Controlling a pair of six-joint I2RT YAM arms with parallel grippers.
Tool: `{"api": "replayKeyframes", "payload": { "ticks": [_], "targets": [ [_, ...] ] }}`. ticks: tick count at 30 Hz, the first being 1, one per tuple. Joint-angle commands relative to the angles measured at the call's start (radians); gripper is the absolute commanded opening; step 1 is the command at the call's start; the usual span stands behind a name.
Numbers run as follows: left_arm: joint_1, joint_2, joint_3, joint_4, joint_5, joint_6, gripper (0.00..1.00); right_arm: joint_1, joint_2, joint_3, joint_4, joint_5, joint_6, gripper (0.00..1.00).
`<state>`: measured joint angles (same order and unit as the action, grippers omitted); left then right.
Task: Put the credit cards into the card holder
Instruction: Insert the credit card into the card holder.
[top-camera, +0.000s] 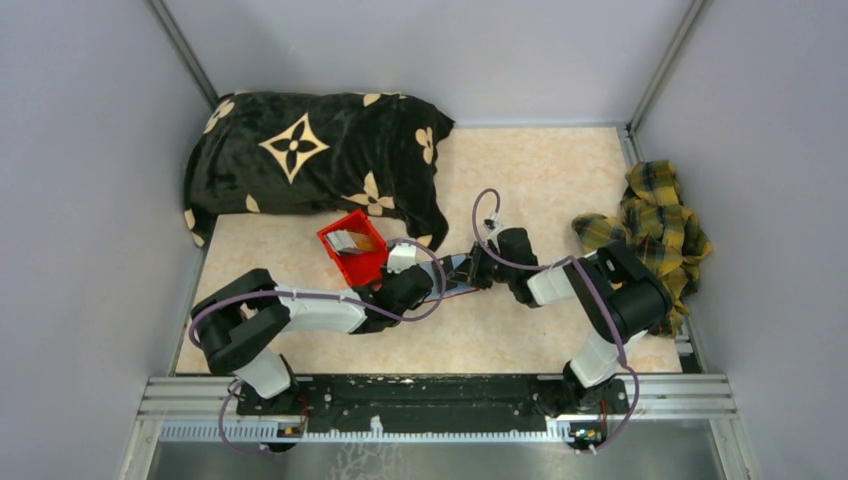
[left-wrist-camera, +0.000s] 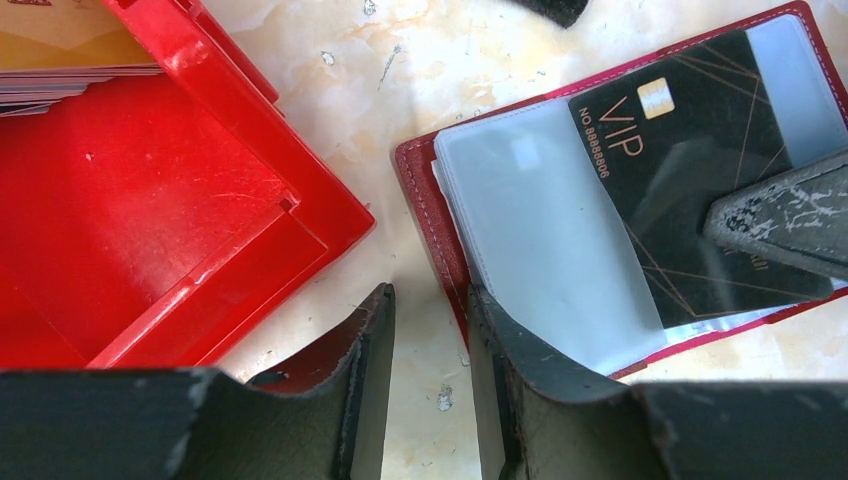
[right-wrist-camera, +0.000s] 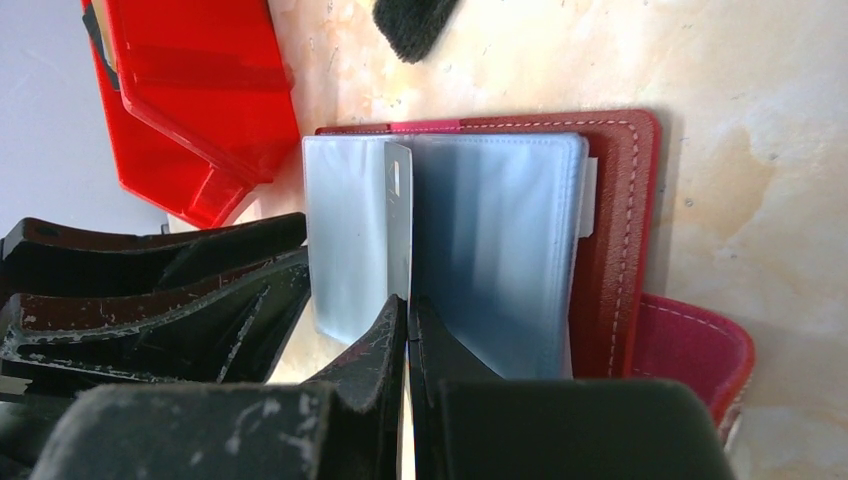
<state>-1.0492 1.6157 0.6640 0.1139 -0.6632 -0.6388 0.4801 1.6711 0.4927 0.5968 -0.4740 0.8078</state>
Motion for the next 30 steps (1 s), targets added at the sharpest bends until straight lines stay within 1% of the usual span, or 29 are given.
{"api": "replayKeyframes", "payload": {
  "ticks": [1,16,23,30],
  "targets": [
    [-0.011,0.033,-0.033,-0.026,0.099,-0.032,0.39,0.039,-0.01,-0.029,-0.031,0.046,-0.004,0.0],
    [-0.016,0.023,-0.058,-0.014,0.105,-0.035,0.39,0.06,-0.001,-0.027,-0.056,0.108,0.022,0.0],
    [-0.021,0.017,-0.069,-0.014,0.101,-0.047,0.38,0.061,0.038,-0.051,-0.011,0.122,0.075,0.0],
    [-0.026,0.024,-0.065,-0.009,0.098,-0.05,0.38,0.086,0.028,-0.041,-0.046,0.169,0.074,0.0]
  ]
}}
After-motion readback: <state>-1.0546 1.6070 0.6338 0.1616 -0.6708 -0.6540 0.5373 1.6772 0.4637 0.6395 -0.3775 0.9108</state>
